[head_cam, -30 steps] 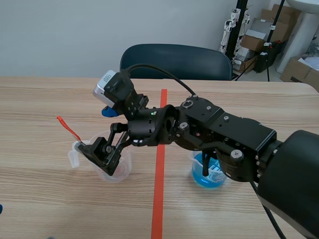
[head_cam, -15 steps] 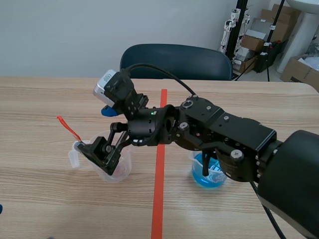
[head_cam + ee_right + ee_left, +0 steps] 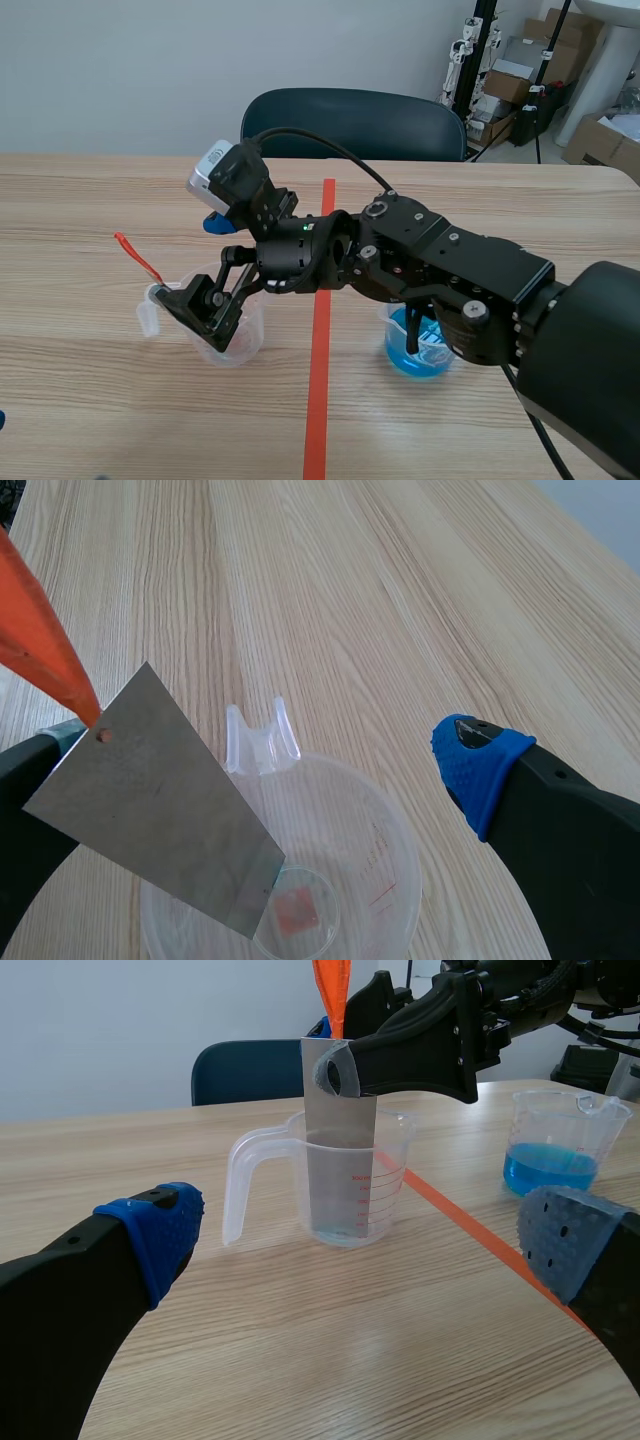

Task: Do the redox reaction experiment. return to the home posture

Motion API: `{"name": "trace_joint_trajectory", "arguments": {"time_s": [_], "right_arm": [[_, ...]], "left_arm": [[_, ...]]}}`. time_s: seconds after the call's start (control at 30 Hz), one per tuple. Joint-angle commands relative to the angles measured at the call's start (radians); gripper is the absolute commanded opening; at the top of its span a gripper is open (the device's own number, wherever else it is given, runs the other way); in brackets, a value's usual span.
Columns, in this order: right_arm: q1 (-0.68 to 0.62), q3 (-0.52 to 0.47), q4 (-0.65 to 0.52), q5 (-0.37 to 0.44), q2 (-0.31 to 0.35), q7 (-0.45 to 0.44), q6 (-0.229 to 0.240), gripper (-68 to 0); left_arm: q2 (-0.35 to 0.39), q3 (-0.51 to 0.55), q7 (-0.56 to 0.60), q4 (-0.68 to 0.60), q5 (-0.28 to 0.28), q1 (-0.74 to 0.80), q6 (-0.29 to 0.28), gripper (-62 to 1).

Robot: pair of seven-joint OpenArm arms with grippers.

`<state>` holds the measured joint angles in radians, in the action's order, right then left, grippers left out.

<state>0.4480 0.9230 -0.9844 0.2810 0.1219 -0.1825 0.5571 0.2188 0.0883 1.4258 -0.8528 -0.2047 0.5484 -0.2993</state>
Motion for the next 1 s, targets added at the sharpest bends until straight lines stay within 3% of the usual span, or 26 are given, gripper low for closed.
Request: {"name": "trace_joint_trajectory", "arguments": {"time_s": [0.0,0.3,0.4,0.5,0.7,0.77,0.87,0.9,0.97], "right_arm": [[0.014,-0.01,-0.005,0.018,-0.013,-0.019,0.0,-8.0],[0.014,-0.01,-0.005,0.018,-0.009,-0.026,0.0,-8.1],[0.014,-0.01,-0.005,0.017,-0.008,-0.026,-0.001,-11.1],[0.014,-0.01,-0.005,0.017,-0.008,-0.026,-0.001,-19.4],[0.014,-0.01,-0.005,0.017,-0.008,-0.026,-0.001,-45.6],[0.014,-0.01,-0.005,0.017,-0.008,-0.027,-0.001,-49.6],[0.014,-0.01,-0.005,0.017,-0.006,-0.036,-0.001,-46.2],[0.014,-0.01,-0.005,0.017,-0.003,-0.048,0.0,-40.7],[0.014,-0.01,-0.005,0.018,0.005,-0.081,0.0,-21.8]], "left_arm": [[-0.002,0.004,0.014,-0.018,0.005,-0.003,-0.002,1.4],[-0.002,0.004,0.014,-0.018,0.005,-0.003,-0.002,1.4],[-0.002,0.004,0.014,-0.018,0.005,-0.003,-0.002,1.4],[-0.002,0.004,0.014,-0.018,0.005,-0.003,-0.002,1.4],[-0.002,0.004,0.014,-0.018,0.005,-0.003,-0.002,1.4],[-0.002,0.004,0.014,-0.018,0.005,-0.003,-0.002,1.4],[-0.002,0.004,0.014,-0.018,0.006,-0.002,-0.002,1.4],[-0.002,0.004,0.014,-0.018,0.006,-0.002,-0.002,1.4],[0.002,0.004,0.015,-0.018,0.006,0.003,-0.002,1.4]]}}
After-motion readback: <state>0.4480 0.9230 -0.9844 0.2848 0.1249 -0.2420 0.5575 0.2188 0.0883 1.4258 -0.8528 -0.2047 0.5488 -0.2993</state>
